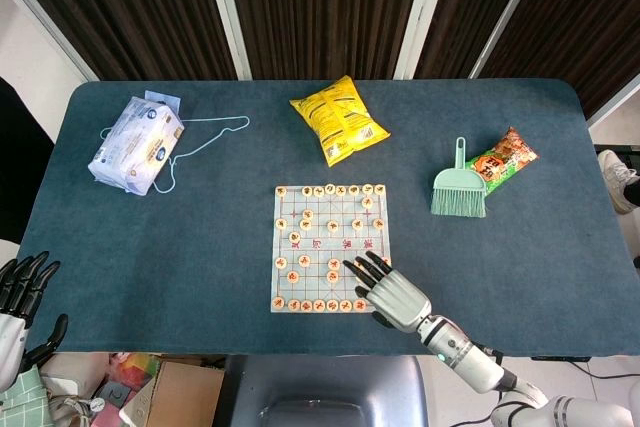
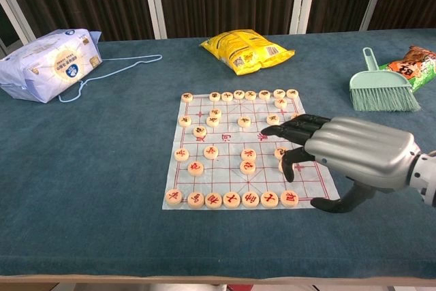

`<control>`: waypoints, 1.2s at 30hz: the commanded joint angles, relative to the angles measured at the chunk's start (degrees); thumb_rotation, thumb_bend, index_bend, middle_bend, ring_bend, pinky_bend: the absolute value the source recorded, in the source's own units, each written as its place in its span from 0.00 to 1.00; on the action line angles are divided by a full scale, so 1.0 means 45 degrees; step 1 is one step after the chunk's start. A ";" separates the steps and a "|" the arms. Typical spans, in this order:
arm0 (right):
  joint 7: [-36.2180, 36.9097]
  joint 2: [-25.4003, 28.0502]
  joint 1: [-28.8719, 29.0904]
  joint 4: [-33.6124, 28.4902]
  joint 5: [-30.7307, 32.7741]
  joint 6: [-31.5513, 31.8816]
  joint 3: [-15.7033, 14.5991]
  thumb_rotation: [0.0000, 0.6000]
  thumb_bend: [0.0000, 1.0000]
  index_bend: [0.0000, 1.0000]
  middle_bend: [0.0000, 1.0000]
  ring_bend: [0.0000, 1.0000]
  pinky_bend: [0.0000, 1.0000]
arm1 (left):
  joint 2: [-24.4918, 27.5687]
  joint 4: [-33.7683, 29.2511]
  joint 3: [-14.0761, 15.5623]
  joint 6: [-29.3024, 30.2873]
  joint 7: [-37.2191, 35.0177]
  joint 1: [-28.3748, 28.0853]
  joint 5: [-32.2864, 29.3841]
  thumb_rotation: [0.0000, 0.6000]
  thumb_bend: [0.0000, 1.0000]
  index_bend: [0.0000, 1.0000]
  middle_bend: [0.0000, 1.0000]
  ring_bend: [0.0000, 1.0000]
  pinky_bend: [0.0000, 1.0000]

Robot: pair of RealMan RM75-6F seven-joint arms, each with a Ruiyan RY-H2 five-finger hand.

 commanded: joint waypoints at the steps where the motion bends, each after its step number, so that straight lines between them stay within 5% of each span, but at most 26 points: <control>1: -0.0056 -0.0160 0.0130 0.0123 0.0150 -0.0113 0.0000 1.00 0.44 0.54 0.00 0.00 0.00 | 0.0007 0.0006 -0.0007 -0.0006 -0.0025 -0.0001 -0.0019 1.00 0.44 0.00 0.00 0.00 0.05; 36: -0.0319 -0.0734 0.0765 0.0488 0.1214 -0.0291 -0.0349 1.00 0.49 0.60 0.02 0.00 0.00 | 0.0061 0.0028 0.0026 0.0006 -0.0208 0.0010 0.0018 1.00 0.44 0.00 0.00 0.00 0.05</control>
